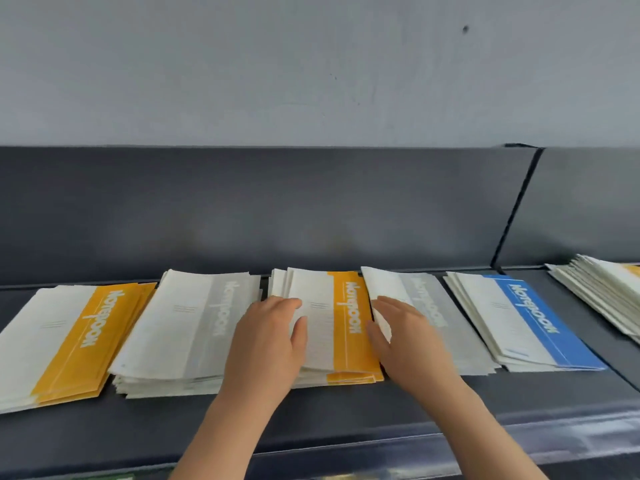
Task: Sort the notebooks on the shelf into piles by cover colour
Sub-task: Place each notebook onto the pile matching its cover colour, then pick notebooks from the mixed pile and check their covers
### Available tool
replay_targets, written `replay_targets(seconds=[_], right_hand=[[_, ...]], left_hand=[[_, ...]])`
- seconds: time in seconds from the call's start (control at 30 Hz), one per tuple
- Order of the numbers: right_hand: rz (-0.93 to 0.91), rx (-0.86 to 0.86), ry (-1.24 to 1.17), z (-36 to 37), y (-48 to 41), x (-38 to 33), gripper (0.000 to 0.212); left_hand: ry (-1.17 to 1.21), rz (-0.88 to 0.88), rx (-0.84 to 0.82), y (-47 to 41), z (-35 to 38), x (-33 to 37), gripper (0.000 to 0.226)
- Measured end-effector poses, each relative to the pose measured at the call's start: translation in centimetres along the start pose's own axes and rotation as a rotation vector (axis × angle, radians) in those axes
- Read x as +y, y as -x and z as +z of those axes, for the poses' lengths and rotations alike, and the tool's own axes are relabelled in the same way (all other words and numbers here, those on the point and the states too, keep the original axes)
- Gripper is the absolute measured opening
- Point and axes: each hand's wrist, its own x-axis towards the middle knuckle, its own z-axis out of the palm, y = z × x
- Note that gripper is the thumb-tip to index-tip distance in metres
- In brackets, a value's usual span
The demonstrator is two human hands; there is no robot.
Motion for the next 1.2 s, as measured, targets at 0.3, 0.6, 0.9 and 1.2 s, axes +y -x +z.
replay_targets(seconds=[0.3, 0.6, 0.9, 1.2], right_hand=[[0.127, 0.061, 0.027, -7.8, 4.5, 12.2, 0.037], [0.189, 0.102, 0.069, -15.6, 8.6, 26.2, 0.038], [0.287, 0.148, 0.083, -19.8, 9.1, 36.2, 0.038], [0.426, 0.134, 0.148, -21.0, 5.4, 43.3, 0.032]], left_hand=[[0.051, 0.091, -0.072, 0.8, 6.6, 12.8, 0.039], [0.127, 0.125, -0.111, 1.8, 14.5, 27.3, 0.037], [0.217, 0.176, -0.172, 0.4, 21.2, 35.7, 0.034], [0.269, 0.216, -0.268, -4.7, 26.8, 41.5, 0.028]])
